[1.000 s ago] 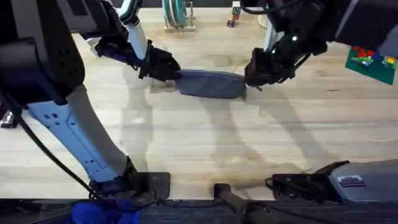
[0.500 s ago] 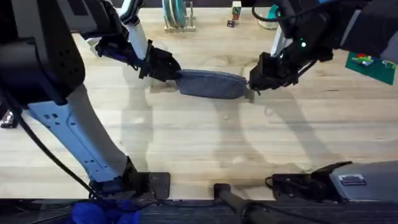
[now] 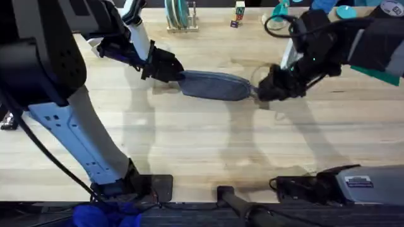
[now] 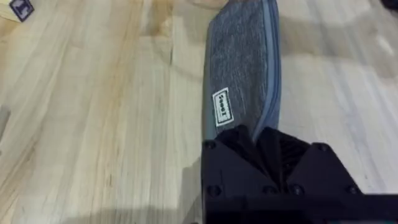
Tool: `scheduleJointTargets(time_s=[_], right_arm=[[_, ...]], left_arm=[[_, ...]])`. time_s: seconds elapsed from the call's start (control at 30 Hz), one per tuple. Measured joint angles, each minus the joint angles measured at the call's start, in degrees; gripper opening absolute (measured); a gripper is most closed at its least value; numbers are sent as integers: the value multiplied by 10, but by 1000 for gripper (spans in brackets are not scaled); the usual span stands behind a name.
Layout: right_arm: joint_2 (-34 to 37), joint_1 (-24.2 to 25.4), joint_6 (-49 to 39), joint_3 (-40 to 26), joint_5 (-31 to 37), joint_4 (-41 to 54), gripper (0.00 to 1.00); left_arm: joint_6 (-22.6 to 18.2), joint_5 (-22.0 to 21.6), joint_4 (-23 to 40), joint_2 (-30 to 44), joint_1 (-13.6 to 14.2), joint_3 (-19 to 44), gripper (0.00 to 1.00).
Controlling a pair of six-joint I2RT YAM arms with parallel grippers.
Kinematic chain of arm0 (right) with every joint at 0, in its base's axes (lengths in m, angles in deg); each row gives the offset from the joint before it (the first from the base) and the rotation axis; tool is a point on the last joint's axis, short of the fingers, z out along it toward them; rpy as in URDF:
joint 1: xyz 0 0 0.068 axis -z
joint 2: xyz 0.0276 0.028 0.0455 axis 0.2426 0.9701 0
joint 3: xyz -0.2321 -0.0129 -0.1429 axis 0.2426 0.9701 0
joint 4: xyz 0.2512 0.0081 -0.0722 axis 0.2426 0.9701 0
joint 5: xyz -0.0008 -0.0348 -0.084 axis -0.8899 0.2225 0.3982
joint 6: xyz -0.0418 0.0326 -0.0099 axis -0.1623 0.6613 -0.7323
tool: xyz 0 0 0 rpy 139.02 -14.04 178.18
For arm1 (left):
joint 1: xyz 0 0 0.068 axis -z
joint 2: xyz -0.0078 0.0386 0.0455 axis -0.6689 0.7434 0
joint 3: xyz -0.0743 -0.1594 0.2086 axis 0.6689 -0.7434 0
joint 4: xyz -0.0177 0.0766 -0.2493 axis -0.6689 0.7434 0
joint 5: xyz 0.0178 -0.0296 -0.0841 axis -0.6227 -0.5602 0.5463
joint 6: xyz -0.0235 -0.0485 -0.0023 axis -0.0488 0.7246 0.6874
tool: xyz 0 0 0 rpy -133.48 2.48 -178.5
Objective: Unzip the bag, pick up the pens from the table one at a time and place them inside, then zip the bag closed.
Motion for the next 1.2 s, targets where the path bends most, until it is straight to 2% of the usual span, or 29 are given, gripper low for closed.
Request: scheduleJointTargets(time_s=[0.13, 0.43, 0.47, 0.53, 0.67, 0.7, 0.73, 0.77, 1.03, 1.2], right_arm=[[0, 14, -8, 21, 25, 18, 32], [0, 16, -17, 23, 45, 28, 38], [0, 16, -18, 23, 45, 28, 60], [0, 16, -19, 23, 46, 30, 211], [0, 16, -20, 23, 44, 32, 773], [0, 16, -20, 23, 39, 31, 923], [-1, 14, -22, 22, 35, 30, 976], [-2, 13, -22, 22, 34, 30, 989], [-4, 13, -22, 22, 32, 30, 996], [-37, 16, -24, 22, 60, 39, 996]], left_arm=[[0, 0, -3, 0, 0, 0, 42], [0, -1, -5, 0, -1, 0, 49], [-1, -2, -5, 0, -1, 0, 117], [-1, -4, -8, 0, -2, 0, 312], [1, -4, -9, 0, -9, 0, 937], [1, -4, -8, 0, -10, 0, 976], [1, -5, -9, 0, -11, 0, 990], [1, -5, -9, 0, -11, 0, 994], [1, -6, -9, 0, -11, 0, 995], [3, -6, -9, 0, -11, 0, 995]])
